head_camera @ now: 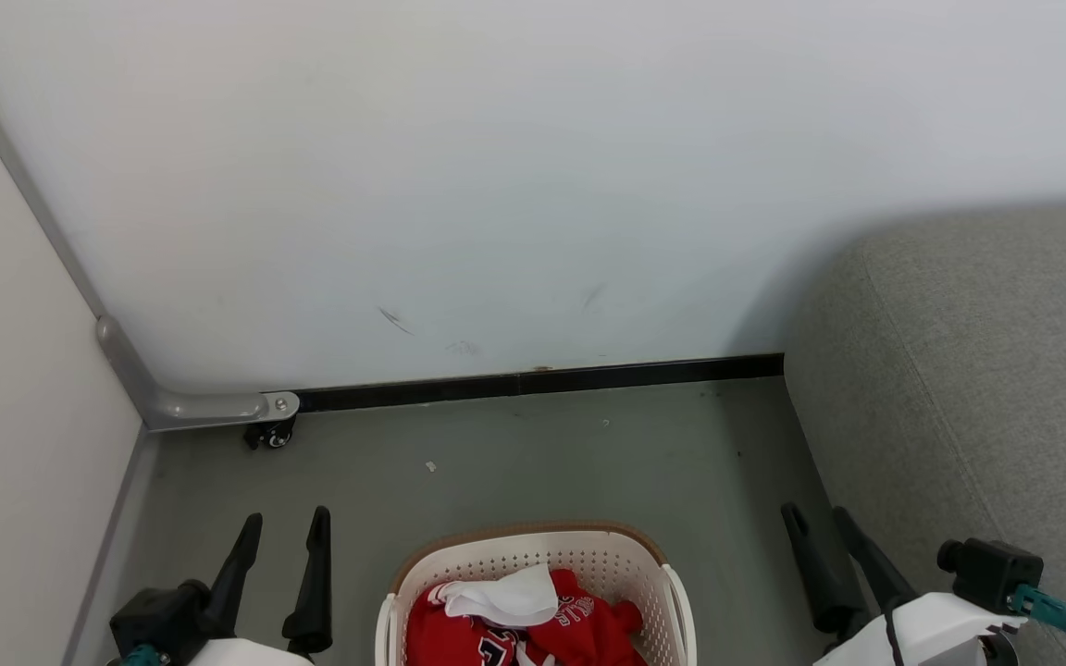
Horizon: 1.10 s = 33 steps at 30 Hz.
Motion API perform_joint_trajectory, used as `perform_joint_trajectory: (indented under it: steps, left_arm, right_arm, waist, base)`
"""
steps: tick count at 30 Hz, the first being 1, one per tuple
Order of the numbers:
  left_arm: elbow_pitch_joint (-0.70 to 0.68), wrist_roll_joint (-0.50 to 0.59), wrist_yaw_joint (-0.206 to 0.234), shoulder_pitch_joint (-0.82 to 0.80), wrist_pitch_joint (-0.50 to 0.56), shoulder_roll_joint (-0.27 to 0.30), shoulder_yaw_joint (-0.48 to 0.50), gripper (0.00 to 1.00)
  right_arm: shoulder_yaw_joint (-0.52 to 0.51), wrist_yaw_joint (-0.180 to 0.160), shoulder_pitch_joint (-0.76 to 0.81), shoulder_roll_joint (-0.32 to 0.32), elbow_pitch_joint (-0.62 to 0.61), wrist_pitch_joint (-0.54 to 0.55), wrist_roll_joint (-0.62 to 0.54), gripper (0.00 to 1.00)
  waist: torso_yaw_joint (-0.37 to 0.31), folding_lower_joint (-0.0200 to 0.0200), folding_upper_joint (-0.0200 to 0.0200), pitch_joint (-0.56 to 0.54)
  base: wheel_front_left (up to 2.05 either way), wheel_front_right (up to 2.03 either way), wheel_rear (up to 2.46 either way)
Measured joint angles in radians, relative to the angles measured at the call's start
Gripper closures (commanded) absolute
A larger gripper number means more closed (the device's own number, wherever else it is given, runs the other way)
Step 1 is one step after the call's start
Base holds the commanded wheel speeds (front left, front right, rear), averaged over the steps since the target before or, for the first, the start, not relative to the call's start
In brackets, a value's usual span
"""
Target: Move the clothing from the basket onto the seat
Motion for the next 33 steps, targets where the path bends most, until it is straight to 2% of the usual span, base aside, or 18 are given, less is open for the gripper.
perform_joint_trajectory:
  steps: [22,27,33]
  left_arm:
    - [-0.007,0.303,0.054,0.01,-0.079,0.009,-0.061,0.0]
    - [-0.001,0.344,0.07,0.01,-0.097,0.009,-0.061,0.0]
    - [0.03,0.341,0.075,0.01,-0.1,0.008,-0.056,0.0]
  right_arm:
    - [0.051,0.0,0.013,-0.004,-0.046,-0.073,-0.29,0.0]
    - [0.059,0.0,0.014,-0.005,-0.056,-0.092,-0.354,0.0]
    - [0.059,0.0,0.017,-0.005,-0.058,-0.092,-0.355,0.0]
  waist:
    - [-0.003,-0.0006,0.0,-0.002]
    - [-0.003,-0.0007,0.0,-0.004]
    - [-0.004,-0.0008,0.0,-0.006]
  base:
    - [0.0,0.0,0.0]
    - [0.0,0.0,0.0]
    - [0.0,0.0,0.0]
